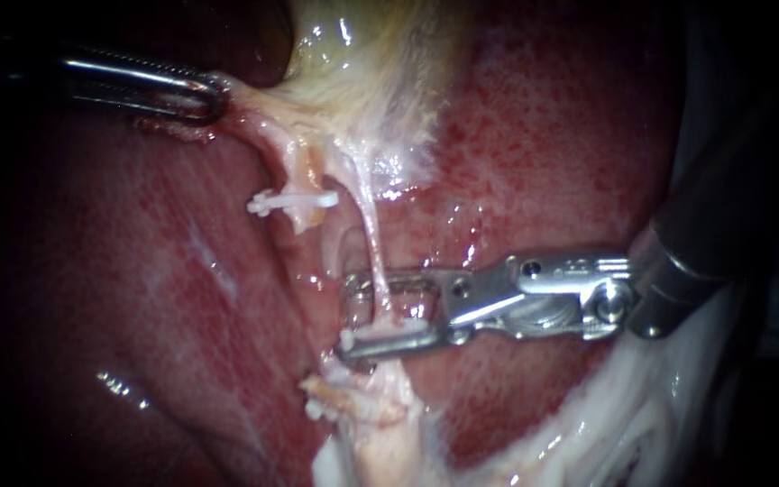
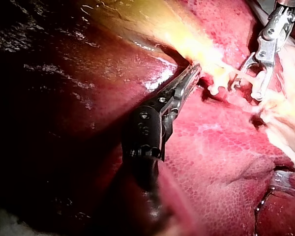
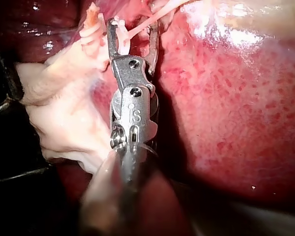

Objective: Going back first clip right tube

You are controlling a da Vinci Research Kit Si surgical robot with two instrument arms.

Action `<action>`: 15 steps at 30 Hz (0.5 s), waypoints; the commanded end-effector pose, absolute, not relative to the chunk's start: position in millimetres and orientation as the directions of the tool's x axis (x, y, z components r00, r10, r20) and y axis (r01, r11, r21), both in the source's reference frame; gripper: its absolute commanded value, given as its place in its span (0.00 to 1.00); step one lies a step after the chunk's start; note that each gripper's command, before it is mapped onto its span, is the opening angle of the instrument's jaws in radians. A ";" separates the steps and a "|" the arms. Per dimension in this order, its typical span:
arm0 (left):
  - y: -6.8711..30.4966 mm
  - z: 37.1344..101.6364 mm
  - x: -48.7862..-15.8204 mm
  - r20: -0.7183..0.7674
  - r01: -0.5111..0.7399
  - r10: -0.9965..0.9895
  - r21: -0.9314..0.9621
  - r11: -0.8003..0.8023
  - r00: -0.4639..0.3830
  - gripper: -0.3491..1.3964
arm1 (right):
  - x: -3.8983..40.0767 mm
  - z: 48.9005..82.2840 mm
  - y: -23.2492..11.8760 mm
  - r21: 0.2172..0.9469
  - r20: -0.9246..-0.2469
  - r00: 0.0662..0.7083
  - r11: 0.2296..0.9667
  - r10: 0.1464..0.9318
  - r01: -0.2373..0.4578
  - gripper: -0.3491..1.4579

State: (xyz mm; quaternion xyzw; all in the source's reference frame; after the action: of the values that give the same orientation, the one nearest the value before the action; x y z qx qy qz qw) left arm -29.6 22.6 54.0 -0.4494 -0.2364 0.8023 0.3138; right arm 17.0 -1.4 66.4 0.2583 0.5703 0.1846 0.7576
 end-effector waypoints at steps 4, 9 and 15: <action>22.6 54.0 -29.6 -0.573 -0.291 0.716 -0.661 -0.691 -0.399 0.00 | 16.6 65.0 -2.0 0.607 -0.772 0.286 0.791 0.567 0.070 0.47; 22.6 54.0 -29.5 -0.573 -0.291 0.716 -0.661 -0.692 -0.399 0.00 | 16.8 62.9 -3.5 0.614 -0.777 0.282 0.777 0.564 0.137 0.47; 22.6 54.0 -29.5 -0.573 -0.290 0.716 -0.661 -0.692 -0.399 0.00 | 17.1 61.5 -4.3 0.613 -0.781 0.274 0.773 0.561 0.165 0.47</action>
State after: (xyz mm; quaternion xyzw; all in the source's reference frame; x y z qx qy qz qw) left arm -29.5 22.6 54.0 -0.4495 -0.2364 0.8023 0.3137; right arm 17.1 -4.2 61.6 0.3085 0.5874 0.1344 0.7360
